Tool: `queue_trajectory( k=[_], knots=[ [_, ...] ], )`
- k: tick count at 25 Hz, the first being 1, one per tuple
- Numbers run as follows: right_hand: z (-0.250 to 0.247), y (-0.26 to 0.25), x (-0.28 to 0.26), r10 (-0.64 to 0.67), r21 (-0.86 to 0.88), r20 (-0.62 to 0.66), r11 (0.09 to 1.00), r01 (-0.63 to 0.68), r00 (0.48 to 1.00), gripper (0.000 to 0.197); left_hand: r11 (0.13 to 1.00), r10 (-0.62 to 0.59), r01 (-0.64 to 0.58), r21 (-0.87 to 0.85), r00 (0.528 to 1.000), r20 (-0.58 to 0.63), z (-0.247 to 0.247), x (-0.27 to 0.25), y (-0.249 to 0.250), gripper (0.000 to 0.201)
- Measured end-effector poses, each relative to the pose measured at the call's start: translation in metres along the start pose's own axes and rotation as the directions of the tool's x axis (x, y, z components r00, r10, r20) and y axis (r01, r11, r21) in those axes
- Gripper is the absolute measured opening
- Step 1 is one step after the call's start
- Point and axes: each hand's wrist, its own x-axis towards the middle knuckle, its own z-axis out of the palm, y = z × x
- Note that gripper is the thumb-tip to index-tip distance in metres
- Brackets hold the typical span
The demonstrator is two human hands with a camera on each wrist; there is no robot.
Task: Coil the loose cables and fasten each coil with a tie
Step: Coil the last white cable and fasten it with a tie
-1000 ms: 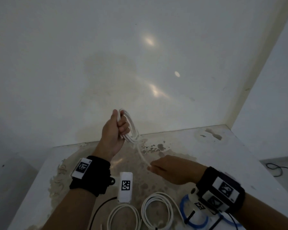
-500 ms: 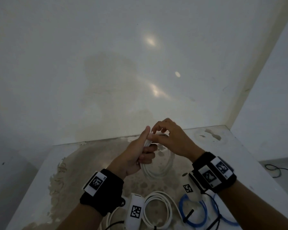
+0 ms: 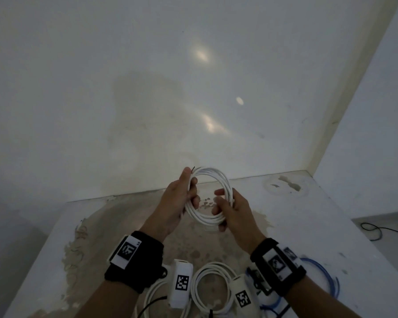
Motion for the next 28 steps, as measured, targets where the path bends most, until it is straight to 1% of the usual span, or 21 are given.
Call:
queue_trajectory(
  k=[1,2,3,4,5,6,7,8,10,11,13,15,18,20,22,23,24,25,26,27,28],
  knots=[
    [0.003,0.002,0.002,-0.020,0.025,-0.076,0.999,0.022,0.997,0.011,0.992,0.029,-0.023,0.120,0.998,-0.048,0.000,-0.001,-0.003,0.042],
    [0.005,0.003,0.005,0.010,0.105,-0.126,0.994,0.003,0.992,0.012,0.985,0.040,-0.025,0.169,0.995,-0.088,0.001,-0.001,-0.008,0.042],
    [0.009,0.002,0.006,0.086,0.261,-0.123,0.964,-0.051,0.989,0.012,0.986,0.040,-0.019,0.166,0.991,-0.126,0.000,-0.002,-0.014,0.043],
    [0.013,-0.001,0.005,0.185,0.461,-0.059,0.877,-0.138,0.981,0.012,0.985,0.046,-0.018,0.170,0.986,-0.162,0.000,-0.002,-0.019,0.042],
    [0.018,-0.004,0.003,0.247,0.593,0.020,0.777,-0.211,0.969,0.013,0.979,0.067,-0.025,0.201,0.977,-0.202,-0.001,-0.003,-0.023,0.039],
    [0.022,-0.007,-0.001,0.267,0.647,0.080,0.719,-0.254,0.960,0.013,0.965,0.101,-0.040,0.259,0.968,-0.229,-0.003,-0.004,-0.027,0.035],
    [0.026,-0.008,-0.004,0.275,0.649,0.105,0.709,-0.276,0.956,0.013,0.948,0.143,-0.066,0.313,0.963,-0.230,-0.006,-0.006,-0.029,0.032],
    [0.028,-0.009,-0.006,0.278,0.635,0.118,0.717,-0.288,0.953,0.011,0.933,0.182,-0.096,0.348,0.958,-0.223,-0.009,-0.009,-0.030,0.032],
    [0.031,-0.009,-0.009,0.267,0.594,0.081,0.761,-0.262,0.960,0.005,0.937,0.227,-0.146,0.317,0.946,-0.234,-0.013,-0.013,-0.030,0.033],
    [0.031,-0.006,-0.010,0.258,0.555,0.049,0.796,-0.241,0.965,0.016,0.952,0.223,-0.151,0.268,0.938,-0.264,-0.014,-0.015,-0.029,0.032],
    [0.032,-0.002,-0.016,0.256,0.496,0.018,0.837,-0.230,0.967,0.027,0.981,0.164,-0.115,0.155,0.919,-0.358,-0.014,-0.020,-0.027,0.029],
    [0.035,0.002,-0.025,0.256,0.481,0.044,0.841,-0.245,0.966,0.022,0.993,0.104,-0.072,0.091,0.895,-0.434,-0.016,-0.023,-0.027,0.029],
    [0.037,0.009,-0.033,0.301,0.423,0.024,0.861,-0.282,0.953,0.022,0.981,0.123,-0.042,0.189,0.890,-0.439,-0.022,-0.031,-0.033,0.031],
    [0.034,0.011,-0.036,0.252,0.277,0.024,0.928,-0.249,0.967,0.021,0.964,0.141,-0.037,0.263,0.911,-0.388,-0.026,-0.038,-0.037,0.032],
    [0.030,0.009,-0.035,0.077,-0.031,0.060,0.997,-0.075,0.995,0.024,0.955,0.125,-0.030,0.296,0.944,-0.306,-0.030,-0.047,-0.037,0.033],
    [0.030,0.009,-0.033,-0.031,-0.194,0.120,0.980,0.054,0.992,0.030,0.953,0.101,-0.020,0.302,0.961,-0.257,-0.033,-0.052,-0.036,0.034],
    [0.030,0.010,-0.030,-0.127,-0.326,0.217,0.925,0.194,0.968,0.035,0.954,0.073,-0.008,0.300,0.976,-0.207,-0.035,-0.056,-0.035,0.035],
    [0.035,0.012,-0.029,-0.184,-0.397,0.324,0.864,0.310,0.928,0.033,0.954,0.053,0.001,0.301,0.984,-0.171,-0.039,-0.062,-0.035,0.036],
    [0.041,0.015,-0.029,-0.209,-0.412,0.401,0.828,0.380,0.892,0.028,0.953,0.042,0.007,0.304,0.987,-0.154,-0.045,-0.067,-0.035,0.037],
    [0.047,0.018,-0.029,-0.208,-0.403,0.440,0.823,0.400,0.873,0.026,0.950,0.038,0.012,0.312,0.988,-0.152,-0.051,-0.071,-0.035,0.036],
    [0.055,0.021,-0.031,-0.166,-0.385,0.460,0.848,0.365,0.872,0.025,0.948,0.037,0.015,0.318,0.987,-0.157,-0.061,-0.077,-0.036,0.034]
  ],
)
